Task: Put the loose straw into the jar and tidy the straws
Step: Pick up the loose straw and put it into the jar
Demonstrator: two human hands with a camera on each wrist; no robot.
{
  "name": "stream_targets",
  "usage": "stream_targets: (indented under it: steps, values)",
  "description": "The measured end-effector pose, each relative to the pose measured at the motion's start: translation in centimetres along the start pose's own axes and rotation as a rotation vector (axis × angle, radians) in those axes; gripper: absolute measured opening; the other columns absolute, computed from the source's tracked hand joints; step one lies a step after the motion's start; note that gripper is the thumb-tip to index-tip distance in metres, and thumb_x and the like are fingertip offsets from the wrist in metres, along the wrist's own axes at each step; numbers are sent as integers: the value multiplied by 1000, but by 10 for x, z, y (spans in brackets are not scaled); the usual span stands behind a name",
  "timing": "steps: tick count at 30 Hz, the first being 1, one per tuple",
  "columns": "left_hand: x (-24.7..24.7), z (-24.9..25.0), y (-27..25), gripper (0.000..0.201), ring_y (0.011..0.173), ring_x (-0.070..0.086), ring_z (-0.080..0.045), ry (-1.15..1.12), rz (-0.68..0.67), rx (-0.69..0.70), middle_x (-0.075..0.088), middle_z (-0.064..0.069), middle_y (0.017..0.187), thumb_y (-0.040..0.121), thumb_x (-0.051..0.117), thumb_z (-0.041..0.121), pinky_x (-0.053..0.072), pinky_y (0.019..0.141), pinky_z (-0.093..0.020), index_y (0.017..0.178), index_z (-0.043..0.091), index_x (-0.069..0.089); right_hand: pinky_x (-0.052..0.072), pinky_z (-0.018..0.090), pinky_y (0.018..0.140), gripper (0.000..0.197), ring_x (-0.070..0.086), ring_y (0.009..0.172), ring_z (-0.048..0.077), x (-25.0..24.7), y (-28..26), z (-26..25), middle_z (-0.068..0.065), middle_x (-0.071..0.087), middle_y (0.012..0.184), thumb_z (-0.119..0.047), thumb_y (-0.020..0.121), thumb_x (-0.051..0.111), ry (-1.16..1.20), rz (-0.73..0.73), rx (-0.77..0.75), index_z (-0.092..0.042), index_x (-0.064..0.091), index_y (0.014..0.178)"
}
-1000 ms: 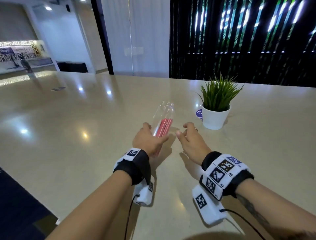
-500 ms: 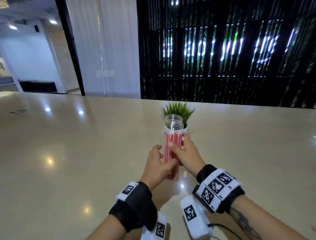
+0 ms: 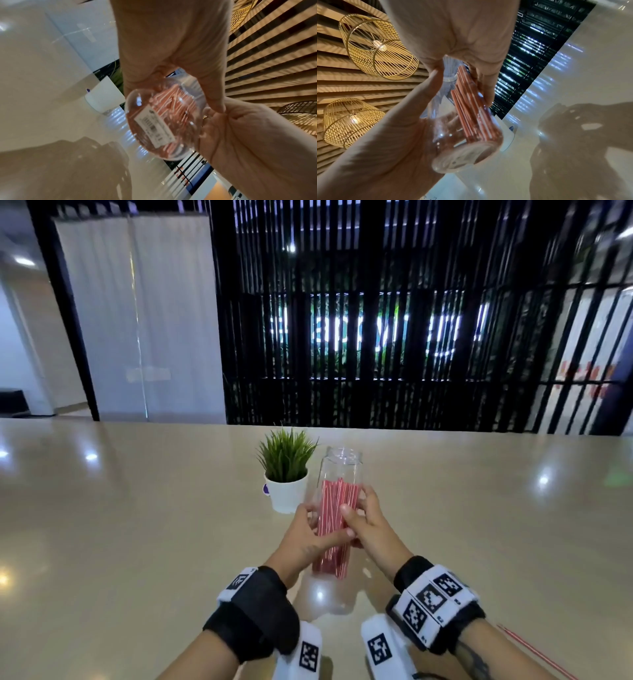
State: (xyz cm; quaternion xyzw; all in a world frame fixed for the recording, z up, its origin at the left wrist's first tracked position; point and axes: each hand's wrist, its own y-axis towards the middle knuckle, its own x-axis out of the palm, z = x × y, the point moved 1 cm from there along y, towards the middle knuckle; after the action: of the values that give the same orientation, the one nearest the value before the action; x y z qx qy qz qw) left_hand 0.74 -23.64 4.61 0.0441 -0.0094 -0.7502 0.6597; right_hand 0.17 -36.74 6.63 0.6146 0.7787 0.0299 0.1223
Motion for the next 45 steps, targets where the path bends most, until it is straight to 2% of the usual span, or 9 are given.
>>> stream_targets:
  steps: [3,5,8,14,19,24,28,34,45]
  values:
    - [19,1,1,74,103,63,-23,-7,-55,-6,62,-8,115,61,78,26,54,79,-33,123,16,40,53,21,80,61,60,100,9,-17,-9,-1,1,50,127,-25,97,39,-21,19,40,-21,4,146]
    - [30,0,1,65,104,63,-26,-3,-58,6,62,-12,116,68,77,23,55,73,-30,124,16,44,50,36,96,56,60,108,18,-24,-16,-5,6,51,132,-29,96,39,-72,13,45,-20,12,144]
    - [52,0,2,59,103,62,-26,-22,-62,-2,59,-12,116,74,74,22,53,77,-35,123,15,41,39,40,108,66,49,123,20,-47,-32,-8,3,41,143,-39,95,36,-159,39,107,-20,2,148]
    - [72,-2,15,66,107,57,-27,-26,-43,-28,54,-13,123,77,70,20,49,75,-36,131,15,34,41,32,97,41,54,116,26,-144,-67,12,14,58,126,-28,91,54,-745,130,314,-8,53,126]
    - [91,-5,24,67,104,57,-29,-19,-43,-44,52,-16,124,76,70,19,49,70,-38,132,13,33,47,30,78,22,63,99,25,-199,-112,46,8,69,108,-24,82,62,-1154,-3,630,-12,67,99]
    - [118,-10,28,65,95,58,-23,-11,-62,-72,51,-17,124,78,69,20,47,61,-33,131,10,33,57,37,83,17,67,87,26,-220,-135,67,7,73,93,-25,72,69,-1182,-57,735,-12,68,82]
    - [138,-15,30,66,100,58,-28,4,-96,-88,51,-18,124,78,69,21,49,63,-35,131,10,33,50,31,69,25,59,70,24,-217,-139,72,4,64,75,-36,70,73,-1174,-70,741,-15,60,71]
    - [155,-32,20,74,104,60,-32,69,-104,-67,55,-20,120,69,77,30,53,79,-46,128,10,37,50,31,71,22,68,88,29,-211,-133,78,13,74,95,-21,73,73,-1197,-65,695,-5,71,88]
    - [171,-42,15,67,102,58,-27,63,-128,-94,52,-14,118,78,69,19,50,69,-35,131,8,30,40,28,70,23,52,80,21,-215,-133,86,12,57,85,-12,81,66,-1052,-123,730,5,66,96]
